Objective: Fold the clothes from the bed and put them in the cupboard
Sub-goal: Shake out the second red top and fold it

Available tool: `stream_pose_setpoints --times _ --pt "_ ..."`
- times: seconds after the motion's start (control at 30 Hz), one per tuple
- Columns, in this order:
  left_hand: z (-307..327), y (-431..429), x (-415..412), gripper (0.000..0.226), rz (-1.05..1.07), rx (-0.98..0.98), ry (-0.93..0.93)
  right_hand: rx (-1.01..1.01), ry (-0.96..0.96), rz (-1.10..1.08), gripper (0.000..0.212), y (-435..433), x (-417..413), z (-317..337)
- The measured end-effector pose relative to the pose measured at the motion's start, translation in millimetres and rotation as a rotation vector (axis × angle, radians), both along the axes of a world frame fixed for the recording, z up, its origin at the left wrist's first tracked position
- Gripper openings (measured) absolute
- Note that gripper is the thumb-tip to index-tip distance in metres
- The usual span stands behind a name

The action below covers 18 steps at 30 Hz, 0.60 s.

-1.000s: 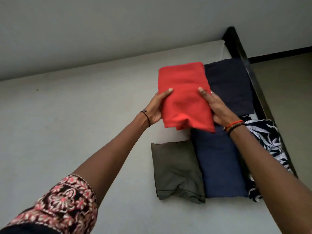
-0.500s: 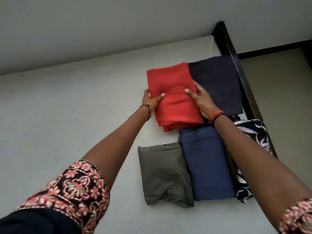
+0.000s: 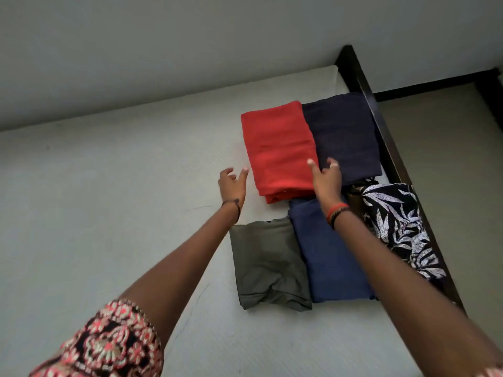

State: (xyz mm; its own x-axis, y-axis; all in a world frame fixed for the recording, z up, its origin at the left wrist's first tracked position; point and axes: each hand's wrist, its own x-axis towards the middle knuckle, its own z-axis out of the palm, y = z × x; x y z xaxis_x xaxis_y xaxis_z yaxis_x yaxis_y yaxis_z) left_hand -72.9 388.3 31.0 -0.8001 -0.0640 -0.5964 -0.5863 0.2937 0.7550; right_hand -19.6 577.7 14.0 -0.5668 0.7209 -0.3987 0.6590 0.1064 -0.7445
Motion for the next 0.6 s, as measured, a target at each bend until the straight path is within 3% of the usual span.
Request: stream_pose_setpoints --times 0.1,0.17,0.23,0.3,0.33,0.47,0.57,0.6 --pt "-1 -37 54 0.054 0.154 -0.083 -0.007 -0.02 0.007 -0.02 0.049 -44 64 -1" --pt "-7 -61 89 0.06 0.199 -0.14 -0.107 -0.065 -0.049 0.009 0.049 -74 101 -1" --pt "-11 -78 124 0.08 0.181 -0.103 -0.283 -0.091 -0.124 0.075 0.056 -96 128 1" --pt "-19 -89 155 0.118 0.078 0.0 -0.434 -0.092 -0.174 0.143 0.064 -112 147 1" --pt "-20 -91 166 0.126 0.02 0.048 -0.475 -0.076 -0.194 0.178 0.067 -117 154 0" --pt "-23 -85 179 0.095 -0.023 0.131 -0.451 -0.069 -0.223 0.211 0.073 -130 168 -7" --pt "-25 -76 169 0.051 -0.041 0.206 -0.428 -0.058 -0.208 0.207 0.072 -130 168 -10" --pt "-26 -74 165 0.046 -0.063 0.218 -0.416 -0.049 -0.208 0.208 0.072 -128 167 -11"
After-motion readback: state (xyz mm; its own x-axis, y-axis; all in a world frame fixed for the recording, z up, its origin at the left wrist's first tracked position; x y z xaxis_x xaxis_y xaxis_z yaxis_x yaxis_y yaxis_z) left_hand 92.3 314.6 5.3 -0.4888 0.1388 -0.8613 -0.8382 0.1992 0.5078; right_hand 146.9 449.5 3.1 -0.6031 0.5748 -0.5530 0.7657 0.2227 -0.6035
